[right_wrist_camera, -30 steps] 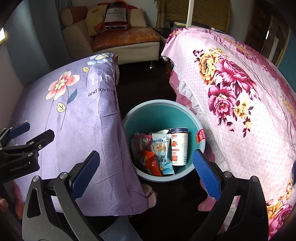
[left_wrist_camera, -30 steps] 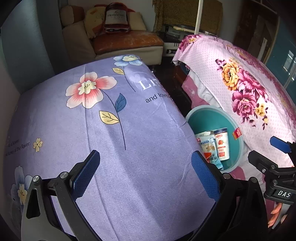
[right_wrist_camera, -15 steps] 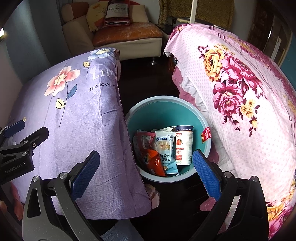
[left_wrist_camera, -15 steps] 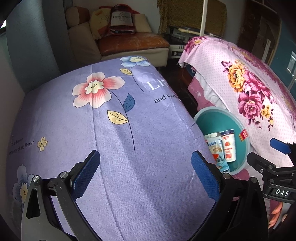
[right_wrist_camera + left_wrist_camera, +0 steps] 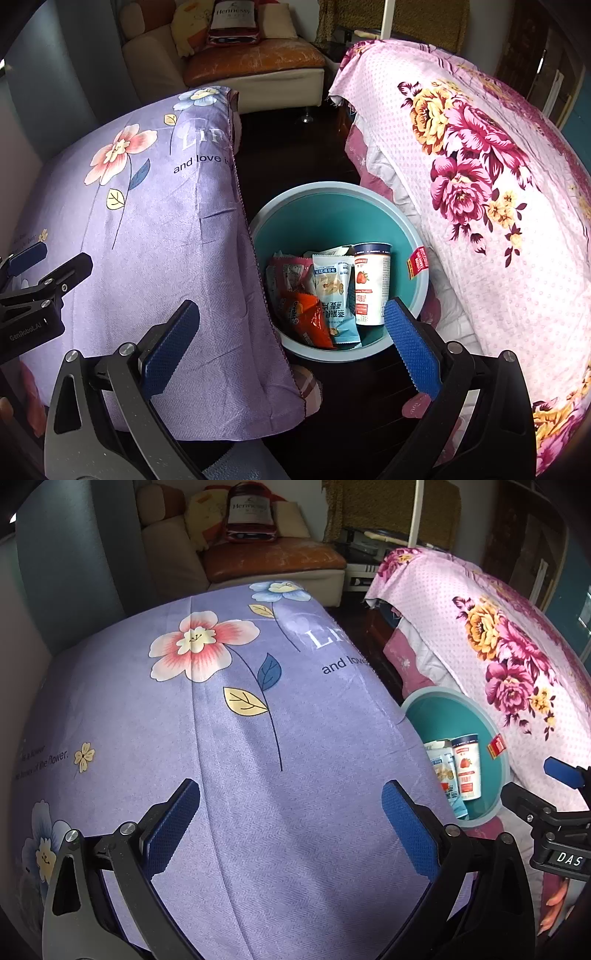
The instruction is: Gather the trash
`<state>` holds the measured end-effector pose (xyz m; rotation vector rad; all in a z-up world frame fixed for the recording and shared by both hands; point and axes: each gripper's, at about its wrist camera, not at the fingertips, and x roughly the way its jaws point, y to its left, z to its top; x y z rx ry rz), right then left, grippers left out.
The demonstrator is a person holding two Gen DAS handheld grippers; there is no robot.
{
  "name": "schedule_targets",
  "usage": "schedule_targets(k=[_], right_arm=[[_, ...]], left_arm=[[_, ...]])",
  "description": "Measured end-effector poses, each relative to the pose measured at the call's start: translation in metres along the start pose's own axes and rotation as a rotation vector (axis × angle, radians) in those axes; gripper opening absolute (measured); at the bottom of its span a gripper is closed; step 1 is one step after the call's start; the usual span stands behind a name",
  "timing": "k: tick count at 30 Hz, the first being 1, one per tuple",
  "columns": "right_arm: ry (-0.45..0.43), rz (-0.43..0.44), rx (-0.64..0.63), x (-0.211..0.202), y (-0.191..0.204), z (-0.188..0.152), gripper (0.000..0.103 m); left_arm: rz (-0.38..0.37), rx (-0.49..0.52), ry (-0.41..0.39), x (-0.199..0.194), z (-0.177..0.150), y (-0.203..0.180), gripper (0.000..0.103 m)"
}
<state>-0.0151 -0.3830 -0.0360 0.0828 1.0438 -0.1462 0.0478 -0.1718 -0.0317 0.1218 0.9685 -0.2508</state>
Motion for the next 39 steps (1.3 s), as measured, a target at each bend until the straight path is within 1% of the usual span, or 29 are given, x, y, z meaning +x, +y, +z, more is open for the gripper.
schedule_targets(k=[25,39], right_arm=[[0.022,0.0,-0.005,0.01,0.004,-0.001,0.096],[-0.001,-0.011,-0.014,-0.004,0.008,0.0,0.096]], left_arm=[[0.001,-0.007,0.023,0.011,-0.006,0.005,0.099],[0.011,-0.029,0.012,0.001,-0.008,0.008,0.099]])
